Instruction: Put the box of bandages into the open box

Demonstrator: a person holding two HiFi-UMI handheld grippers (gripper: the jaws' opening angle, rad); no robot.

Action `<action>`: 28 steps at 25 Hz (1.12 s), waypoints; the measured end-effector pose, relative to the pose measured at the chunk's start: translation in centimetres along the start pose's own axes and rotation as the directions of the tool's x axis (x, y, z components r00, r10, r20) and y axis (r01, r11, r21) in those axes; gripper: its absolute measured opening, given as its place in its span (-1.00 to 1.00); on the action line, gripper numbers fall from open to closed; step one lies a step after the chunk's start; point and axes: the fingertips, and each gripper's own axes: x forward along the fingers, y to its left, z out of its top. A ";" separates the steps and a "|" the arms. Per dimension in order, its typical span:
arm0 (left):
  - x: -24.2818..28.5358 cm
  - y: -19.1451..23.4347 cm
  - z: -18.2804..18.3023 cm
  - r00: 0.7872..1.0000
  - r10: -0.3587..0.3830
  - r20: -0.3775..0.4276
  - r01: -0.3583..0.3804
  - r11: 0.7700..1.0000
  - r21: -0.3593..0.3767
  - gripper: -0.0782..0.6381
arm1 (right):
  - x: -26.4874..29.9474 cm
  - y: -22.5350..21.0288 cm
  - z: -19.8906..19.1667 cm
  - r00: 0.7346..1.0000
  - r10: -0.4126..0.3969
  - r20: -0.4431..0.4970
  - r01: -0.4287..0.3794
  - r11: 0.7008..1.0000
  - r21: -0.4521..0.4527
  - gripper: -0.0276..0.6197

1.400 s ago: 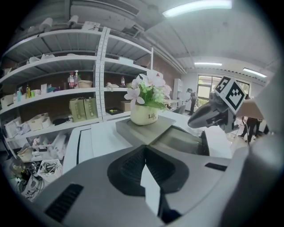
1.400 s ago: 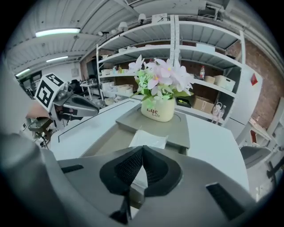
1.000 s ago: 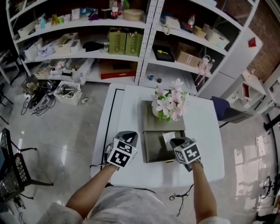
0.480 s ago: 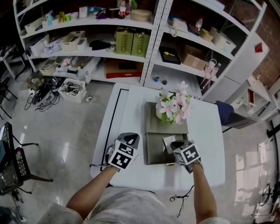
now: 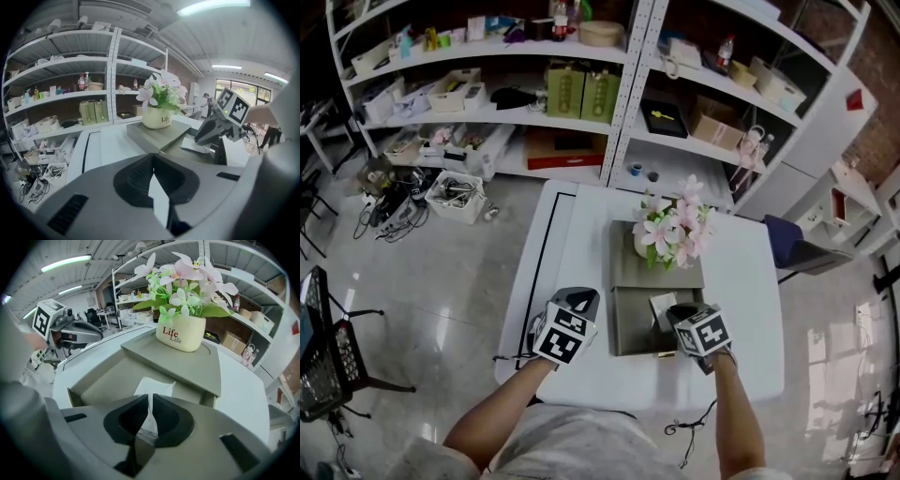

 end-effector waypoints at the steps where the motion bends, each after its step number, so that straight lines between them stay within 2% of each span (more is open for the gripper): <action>1: 0.0 0.0 0.0 1.000 0.000 -0.003 0.000 1.000 -0.002 -0.77 | 0.0 0.0 -0.1 1.000 0.000 0.001 0.000 1.000 0.003 -0.81; 9: -0.4 0.5 0.3 1.000 -0.011 -0.025 0.011 1.000 -0.009 -0.77 | -1.5 0.1 0.3 0.999 -0.010 0.040 0.008 0.998 0.058 -0.79; 14: -0.9 1.1 1.2 0.999 -0.027 -0.027 0.027 1.000 0.012 -0.77 | -2.8 0.7 1.0 0.996 -0.031 0.080 0.022 0.994 0.104 -0.79; 20: -1.5 1.5 2.4 0.998 -0.061 -0.009 0.061 0.997 0.044 -0.77 | -5.3 1.4 2.6 0.984 -0.082 0.156 0.056 0.984 0.167 -0.80; 28: -3.5 1.2 3.8 0.989 -0.147 0.016 0.144 0.985 0.094 -0.77 | -9.1 3.6 4.0 0.953 -0.191 0.236 0.122 0.952 0.281 -0.81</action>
